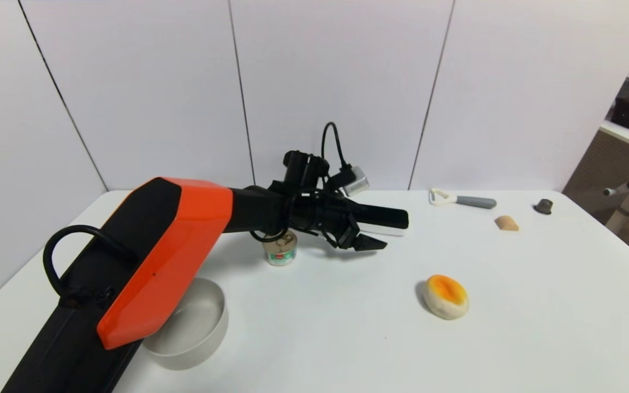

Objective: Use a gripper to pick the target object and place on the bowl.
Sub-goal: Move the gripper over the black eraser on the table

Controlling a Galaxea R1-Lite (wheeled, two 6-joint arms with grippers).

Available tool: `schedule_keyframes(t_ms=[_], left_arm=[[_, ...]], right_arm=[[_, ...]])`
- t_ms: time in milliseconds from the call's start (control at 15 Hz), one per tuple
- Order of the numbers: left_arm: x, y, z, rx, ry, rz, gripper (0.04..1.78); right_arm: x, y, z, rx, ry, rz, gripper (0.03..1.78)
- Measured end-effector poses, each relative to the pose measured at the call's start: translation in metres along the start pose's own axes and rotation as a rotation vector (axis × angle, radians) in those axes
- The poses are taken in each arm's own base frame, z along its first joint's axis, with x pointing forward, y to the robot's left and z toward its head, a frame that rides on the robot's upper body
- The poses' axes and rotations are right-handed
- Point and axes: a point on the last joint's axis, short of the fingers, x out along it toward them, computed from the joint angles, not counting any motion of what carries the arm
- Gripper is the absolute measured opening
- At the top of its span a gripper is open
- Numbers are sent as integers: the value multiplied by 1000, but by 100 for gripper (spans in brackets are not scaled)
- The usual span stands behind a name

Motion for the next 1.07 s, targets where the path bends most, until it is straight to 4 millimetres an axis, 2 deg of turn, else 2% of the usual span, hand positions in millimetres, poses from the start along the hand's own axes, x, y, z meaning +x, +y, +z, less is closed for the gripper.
schedule_keyframes(t_ms=[667,1067], left_arm=[[-1,-10,13,3,3,-20,169],[-12,-6,22,59,-14,4,169]], right_arm=[[0,0,0,0,0,0,177],[0,0,0,0,0,1,177]])
